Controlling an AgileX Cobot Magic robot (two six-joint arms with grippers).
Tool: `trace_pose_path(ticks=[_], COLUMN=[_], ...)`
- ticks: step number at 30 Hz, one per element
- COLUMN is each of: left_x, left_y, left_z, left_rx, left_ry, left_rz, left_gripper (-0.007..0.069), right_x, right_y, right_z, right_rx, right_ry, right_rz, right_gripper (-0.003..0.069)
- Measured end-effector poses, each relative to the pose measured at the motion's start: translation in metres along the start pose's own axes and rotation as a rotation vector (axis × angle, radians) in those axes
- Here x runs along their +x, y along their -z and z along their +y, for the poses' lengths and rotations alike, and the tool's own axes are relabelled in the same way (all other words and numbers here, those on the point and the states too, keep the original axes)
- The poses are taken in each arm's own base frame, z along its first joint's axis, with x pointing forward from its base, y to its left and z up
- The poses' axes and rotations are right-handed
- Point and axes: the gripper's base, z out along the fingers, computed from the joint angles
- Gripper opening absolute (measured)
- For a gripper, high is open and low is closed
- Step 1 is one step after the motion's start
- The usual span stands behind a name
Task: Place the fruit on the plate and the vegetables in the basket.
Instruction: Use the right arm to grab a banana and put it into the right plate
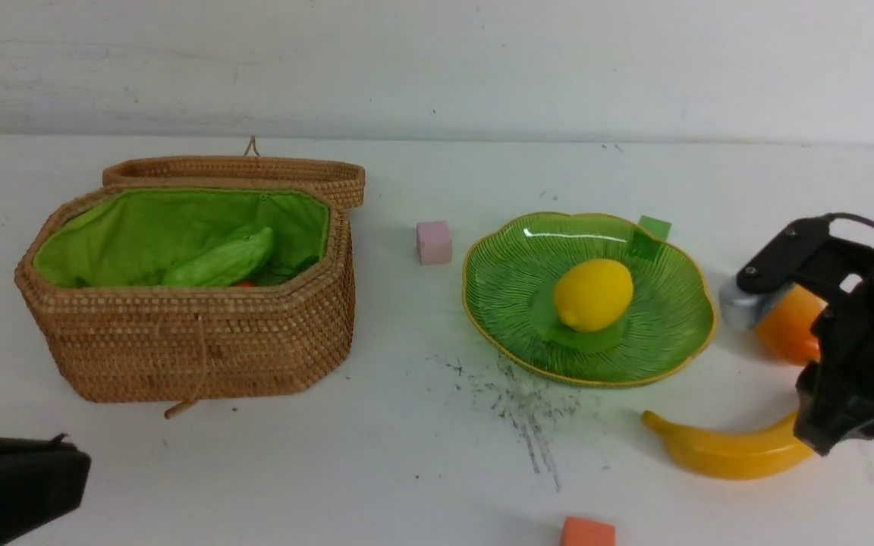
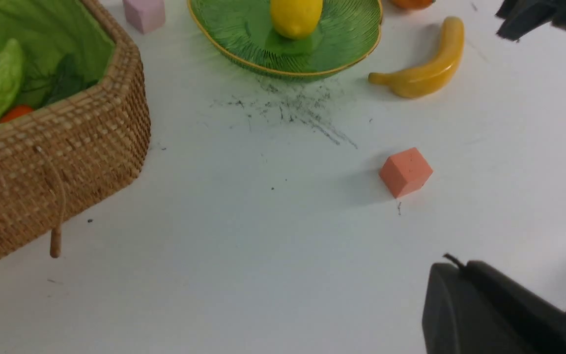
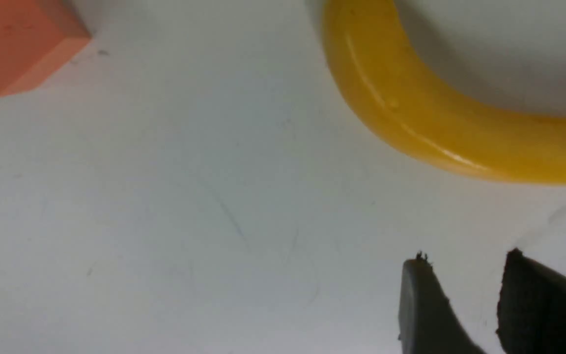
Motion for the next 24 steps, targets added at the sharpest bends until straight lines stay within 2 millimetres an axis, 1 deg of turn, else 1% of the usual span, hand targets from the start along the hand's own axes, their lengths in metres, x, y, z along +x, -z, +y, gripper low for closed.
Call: trace_pose_path(ticks=[3, 6, 8, 9, 10, 12, 13, 14, 15, 16, 18, 19, 20, 22, 24], left_x=[0.001, 0.001, 0.001, 0.001, 0.001, 0.001, 0.001, 0.001, 0.001, 0.001, 0.001, 0.001, 0.001, 0.001, 0.001], left_y=[0.005, 0.005, 0.005, 0.005, 0.005, 0.005, 0.005, 0.005, 0.005, 0.005, 0.005, 0.005, 0.005, 0.005, 0.005], left_z=[0.000, 0.000, 0.000, 0.000, 0.000, 0.000, 0.000, 0.000, 0.000, 0.000, 0.000, 0.000, 0.000, 0.000, 0.000], left_rx=[0.004, 0.005, 0.005, 0.005, 0.005, 0.004, 0.004, 0.004, 0.004, 0.004, 0.002, 0.002, 0.002, 0.002, 0.002], left_ry=[-0.001, -0.001, -0.001, -0.001, -0.001, -0.001, -0.001, -0.001, -0.001, -0.001, -0.003, -0.003, -0.003, -0.003, -0.003], left_rz=[-0.021, -0.024, -0.024, -0.024, -0.024, -0.024, -0.024, -0.024, -0.024, -0.024, -0.025, -0.025, -0.025, -0.025, -0.025], left_gripper=[-0.0013, -0.0013, -0.0013, -0.0013, -0.0013, -0.0013, -0.0013, -0.0013, -0.0013, -0.0013, -0.0013, -0.0013, -0.0013, -0.0013, -0.0013], right_x=[-0.007, -0.012, -0.014, -0.014, -0.015, -0.016, -0.016, -0.016, -0.015, -0.015, -0.014, -0.014, -0.013, -0.014, -0.014], right_y=[-0.024, -0.041, -0.054, -0.055, -0.063, -0.069, -0.075, -0.078, -0.085, -0.089, -0.099, -0.100, -0.106, -0.107, -0.108], right_z=[-0.009, -0.014, -0.018, -0.018, -0.021, -0.021, -0.022, -0.022, -0.022, -0.022, -0.022, -0.022, -0.022, -0.022, -0.021], right_rx=[-0.025, -0.019, -0.007, -0.007, -0.005, -0.009, -0.018, -0.023, -0.036, -0.045, -0.066, -0.068, -0.082, -0.090, -0.108], right_ry=[0.119, 0.210, 0.276, 0.282, 0.327, 0.363, 0.385, 0.398, 0.412, 0.419, 0.428, 0.428, 0.431, 0.431, 0.426], right_rz=[-0.022, -0.027, -0.021, -0.021, -0.011, -0.002, 0.007, 0.012, 0.025, 0.032, 0.053, 0.055, 0.069, 0.072, 0.077], right_gripper=[0.0259, 0.0298, 0.0357, 0.0363, 0.0419, 0.0477, 0.0526, 0.0545, 0.0578, 0.0589, 0.0596, 0.0595, 0.0580, 0.0552, 0.0479])
